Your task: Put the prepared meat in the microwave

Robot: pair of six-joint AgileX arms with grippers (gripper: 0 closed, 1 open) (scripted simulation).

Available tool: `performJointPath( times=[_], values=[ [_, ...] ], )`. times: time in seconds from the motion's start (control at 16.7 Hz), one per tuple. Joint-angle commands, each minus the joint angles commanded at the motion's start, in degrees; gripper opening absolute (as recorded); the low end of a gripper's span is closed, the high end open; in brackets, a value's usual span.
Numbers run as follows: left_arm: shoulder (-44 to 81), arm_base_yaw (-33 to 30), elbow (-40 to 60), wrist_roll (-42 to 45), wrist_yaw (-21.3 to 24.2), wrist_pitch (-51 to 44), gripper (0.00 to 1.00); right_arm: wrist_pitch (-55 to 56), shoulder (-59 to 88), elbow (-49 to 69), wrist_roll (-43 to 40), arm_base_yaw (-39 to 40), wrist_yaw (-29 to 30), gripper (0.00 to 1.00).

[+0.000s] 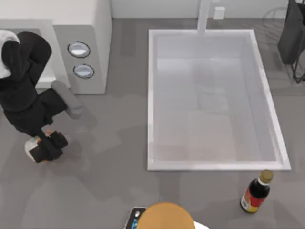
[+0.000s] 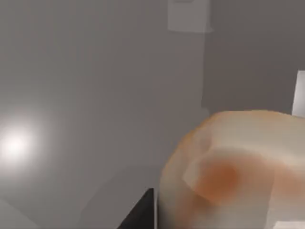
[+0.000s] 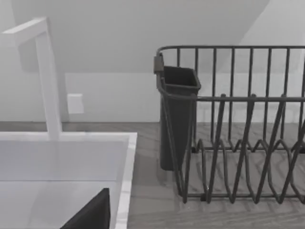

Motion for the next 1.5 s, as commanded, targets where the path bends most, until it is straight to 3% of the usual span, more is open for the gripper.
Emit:
performJointPath(
  times=[0.3, 0.78, 1.08, 1.5],
  values=[
    [-4.6, -0.1, 7.1, -0.2, 0.0, -12.0, 0.00, 0.0, 0.0, 0.0, 0.0, 0.0, 0.0, 1.00],
    [-4.8, 0.6, 7.7, -0.8, 0.1, -10.9, 0.00, 0.0, 0.0, 0.0, 0.0, 0.0, 0.0, 1.00],
    [-1.4, 5.6, 7.4, -6.0, 1.1, 3.7, 0.00, 0.0, 0.0, 0.0, 0.0, 0.0, 0.0, 1.00],
    [8.5, 14.0, 0.8, -18.1, 3.3, 43.1, 0.00, 0.0, 0.0, 0.0, 0.0, 0.0, 0.0, 1.00]
  ],
)
